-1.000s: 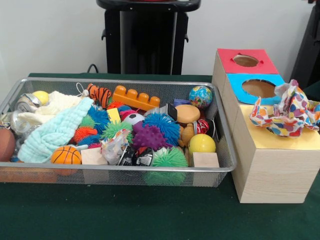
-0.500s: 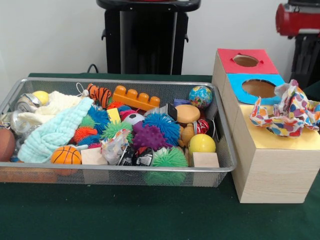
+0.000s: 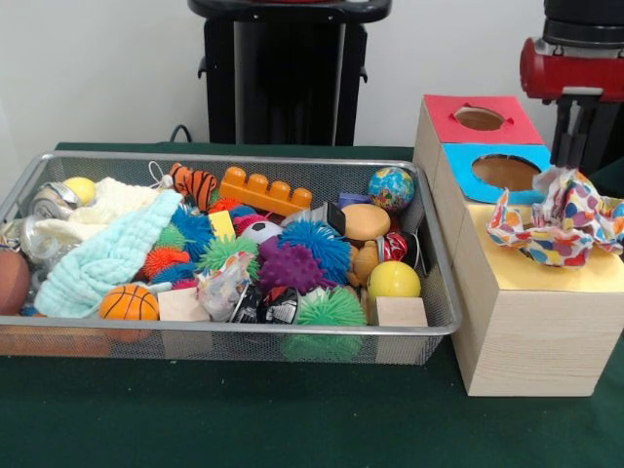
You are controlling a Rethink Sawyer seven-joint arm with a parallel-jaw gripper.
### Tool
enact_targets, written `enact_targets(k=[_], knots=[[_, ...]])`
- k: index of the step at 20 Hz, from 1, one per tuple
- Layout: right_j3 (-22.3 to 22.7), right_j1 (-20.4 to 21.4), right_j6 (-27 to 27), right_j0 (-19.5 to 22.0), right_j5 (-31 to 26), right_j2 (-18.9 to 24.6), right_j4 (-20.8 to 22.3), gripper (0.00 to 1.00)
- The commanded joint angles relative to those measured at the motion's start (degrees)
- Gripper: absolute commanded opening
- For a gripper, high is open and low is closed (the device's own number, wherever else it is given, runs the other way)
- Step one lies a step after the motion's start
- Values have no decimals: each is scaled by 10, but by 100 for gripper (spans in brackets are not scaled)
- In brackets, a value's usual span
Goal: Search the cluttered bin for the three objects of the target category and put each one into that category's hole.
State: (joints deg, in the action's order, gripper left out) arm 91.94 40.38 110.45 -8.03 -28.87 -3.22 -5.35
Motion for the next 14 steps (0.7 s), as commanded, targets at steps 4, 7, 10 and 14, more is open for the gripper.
enact_targets(k=[4, 7, 10, 14], knots=[[45, -18, 91, 2, 13, 28, -10, 0], [39, -36, 85, 11, 34, 42, -11, 0], [21, -84, 82, 21, 95, 67, -10, 0], [-1, -125, 65, 46, 147, 104, -10, 0]])
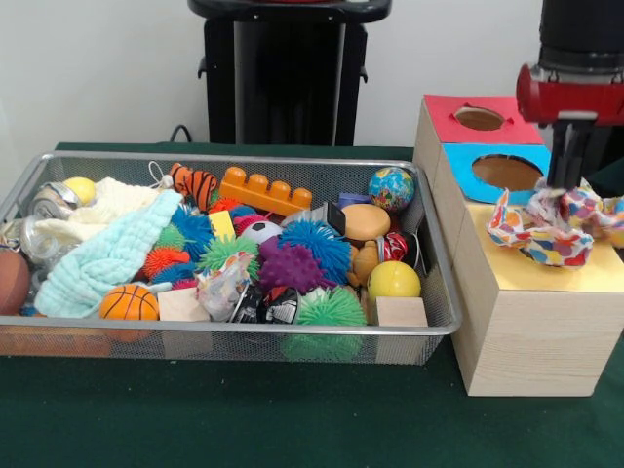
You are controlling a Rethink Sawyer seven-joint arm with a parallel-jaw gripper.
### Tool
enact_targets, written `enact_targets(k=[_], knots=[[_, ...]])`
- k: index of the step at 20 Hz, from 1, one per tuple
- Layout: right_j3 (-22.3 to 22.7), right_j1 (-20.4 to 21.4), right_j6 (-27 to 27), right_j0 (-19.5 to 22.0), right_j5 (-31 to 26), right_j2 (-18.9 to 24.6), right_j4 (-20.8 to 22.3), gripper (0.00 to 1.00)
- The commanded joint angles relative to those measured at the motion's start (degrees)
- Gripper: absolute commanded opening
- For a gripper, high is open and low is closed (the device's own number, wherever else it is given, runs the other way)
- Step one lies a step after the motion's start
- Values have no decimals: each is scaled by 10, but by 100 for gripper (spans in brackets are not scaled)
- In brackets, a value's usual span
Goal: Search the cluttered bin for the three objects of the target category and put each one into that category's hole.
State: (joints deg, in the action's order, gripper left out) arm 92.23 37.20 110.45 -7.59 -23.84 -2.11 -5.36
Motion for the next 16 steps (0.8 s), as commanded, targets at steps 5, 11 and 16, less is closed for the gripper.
enact_targets(k=[5, 11, 16], knots=[[-21, -99, 74, 35, 107, 84, -11, 0], [-41, -86, 79, 14, 75, 49, -13, 0], [-42, 2, 59, 1, -50, -16, 7, 0]])
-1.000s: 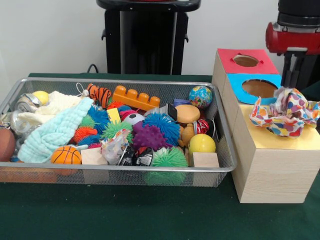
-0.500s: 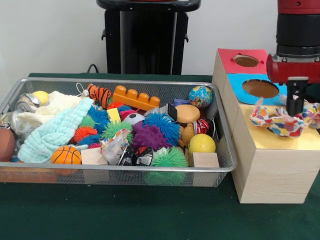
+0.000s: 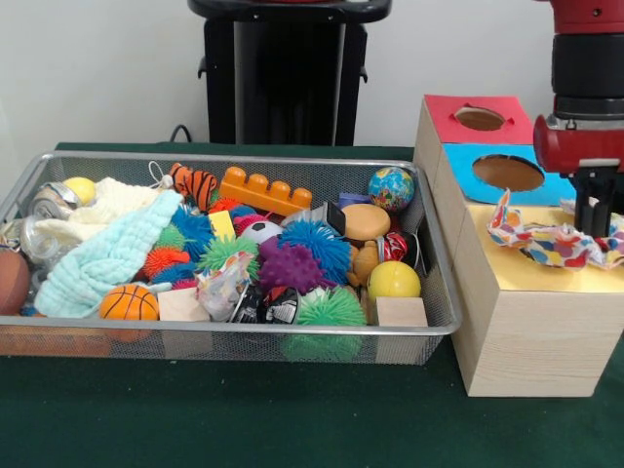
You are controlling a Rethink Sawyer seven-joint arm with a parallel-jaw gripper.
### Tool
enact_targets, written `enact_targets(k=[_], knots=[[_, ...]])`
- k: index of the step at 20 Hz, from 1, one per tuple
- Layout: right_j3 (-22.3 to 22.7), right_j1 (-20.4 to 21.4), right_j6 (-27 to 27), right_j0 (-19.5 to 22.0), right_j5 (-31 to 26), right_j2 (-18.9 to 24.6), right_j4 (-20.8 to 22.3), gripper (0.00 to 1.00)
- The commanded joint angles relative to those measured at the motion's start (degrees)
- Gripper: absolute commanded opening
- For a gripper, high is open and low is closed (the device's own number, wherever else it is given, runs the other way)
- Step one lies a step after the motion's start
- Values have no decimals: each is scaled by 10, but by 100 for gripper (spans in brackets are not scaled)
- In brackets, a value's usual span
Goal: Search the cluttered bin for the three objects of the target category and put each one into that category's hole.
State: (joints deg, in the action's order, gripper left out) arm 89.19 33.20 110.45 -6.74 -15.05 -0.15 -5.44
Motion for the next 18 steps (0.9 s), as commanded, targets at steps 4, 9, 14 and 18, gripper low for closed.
enact_targets(k=[4, 9, 14, 18], knots=[[3, 101, 35, -4, -207, -67, 27, 0], [20, 154, -9, 15, -266, -81, 52, 0], [34, 195, -31, 31, -316, -81, 65, 0], [30, 197, -17, 35, -325, -69, 68, 0]])
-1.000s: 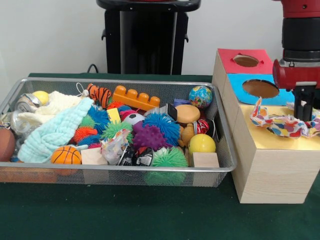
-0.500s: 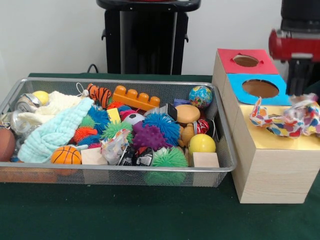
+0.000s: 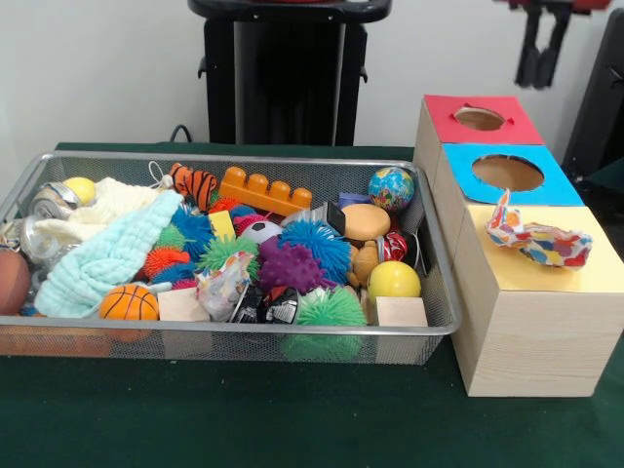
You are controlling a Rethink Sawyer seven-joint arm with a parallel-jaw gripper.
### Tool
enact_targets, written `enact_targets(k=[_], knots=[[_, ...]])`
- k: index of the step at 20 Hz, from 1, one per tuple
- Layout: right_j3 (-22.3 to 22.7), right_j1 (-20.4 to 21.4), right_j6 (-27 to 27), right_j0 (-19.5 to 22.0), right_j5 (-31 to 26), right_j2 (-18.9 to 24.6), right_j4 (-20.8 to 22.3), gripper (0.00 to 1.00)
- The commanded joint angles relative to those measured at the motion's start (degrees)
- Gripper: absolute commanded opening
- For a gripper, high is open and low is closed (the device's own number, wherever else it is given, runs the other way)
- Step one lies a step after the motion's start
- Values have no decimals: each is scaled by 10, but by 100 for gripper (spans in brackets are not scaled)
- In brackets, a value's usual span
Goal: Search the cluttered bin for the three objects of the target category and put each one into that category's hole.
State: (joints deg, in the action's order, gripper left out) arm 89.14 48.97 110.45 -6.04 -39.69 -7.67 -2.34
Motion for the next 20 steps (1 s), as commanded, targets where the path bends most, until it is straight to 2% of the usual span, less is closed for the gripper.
enact_targets(k=[1, 3, 5, 7, 8, 11, 12, 15, 17, 20], knots=[[32, 40, -11, 26, -79, 9, 36, 0], [41, 42, 12, 16, -71, 9, 33, 0], [40, 58, 55, -13, -87, 5, 21, 0], [-1, 66, 103, -47, -147, 7, 3, 0], [-12, 64, 114, -49, -168, 24, -18, 0], [-56, 45, 149, -65, -191, 33, -39, 0], [-81, 39, 165, -76, -212, 20, -32, 0], [-155, 17, 166, -85, -255, 1, -16, 0], [-186, 2, 162, -79, -272, 10, -30, 0], [-229, -25, 186, -84, -280, 4, -40, 0]])
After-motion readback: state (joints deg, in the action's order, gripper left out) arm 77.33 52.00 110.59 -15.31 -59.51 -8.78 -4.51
